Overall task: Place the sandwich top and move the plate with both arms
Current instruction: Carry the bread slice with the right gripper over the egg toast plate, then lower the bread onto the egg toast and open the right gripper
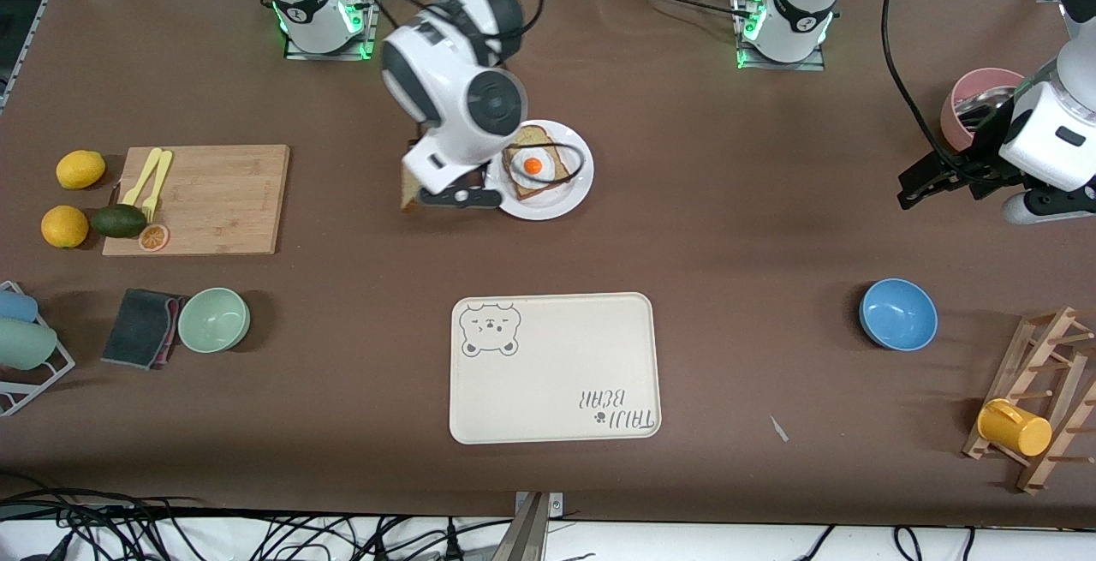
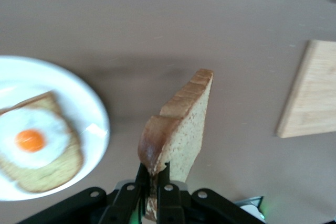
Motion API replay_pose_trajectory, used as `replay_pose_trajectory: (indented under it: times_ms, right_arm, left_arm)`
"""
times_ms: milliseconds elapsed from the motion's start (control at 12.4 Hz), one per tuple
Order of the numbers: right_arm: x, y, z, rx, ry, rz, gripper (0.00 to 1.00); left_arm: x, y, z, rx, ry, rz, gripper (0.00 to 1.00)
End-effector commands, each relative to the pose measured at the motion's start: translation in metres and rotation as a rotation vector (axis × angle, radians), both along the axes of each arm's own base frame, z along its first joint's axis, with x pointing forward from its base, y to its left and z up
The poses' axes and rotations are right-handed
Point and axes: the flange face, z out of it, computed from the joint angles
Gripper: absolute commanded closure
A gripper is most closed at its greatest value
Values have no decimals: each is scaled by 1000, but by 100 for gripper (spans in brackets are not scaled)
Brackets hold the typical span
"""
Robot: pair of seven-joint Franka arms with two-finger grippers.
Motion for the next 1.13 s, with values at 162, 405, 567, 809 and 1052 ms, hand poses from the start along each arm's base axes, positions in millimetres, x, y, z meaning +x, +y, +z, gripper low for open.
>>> replay_pose_trajectory:
  times_ms: [162, 405, 567, 809, 1052]
  right_arm:
    - [-65, 99, -15, 73, -88, 174, 100]
    - [-96, 122, -36, 26, -126, 288, 100]
    - [-97, 124, -51, -21, -148, 345, 100]
    - [-100, 134, -60, -39, -171, 389, 100]
    - [-102, 136, -64, -40, -163, 386, 100]
  left_arm:
    - [-1, -1, 7, -17, 4, 11, 0]
    - [-1, -1, 7, -17, 4, 11, 0]
    - [-1, -1, 7, -17, 4, 11, 0]
    - [-1, -1, 7, -18, 4, 11, 0]
    - [-1, -1, 7, -17, 4, 11, 0]
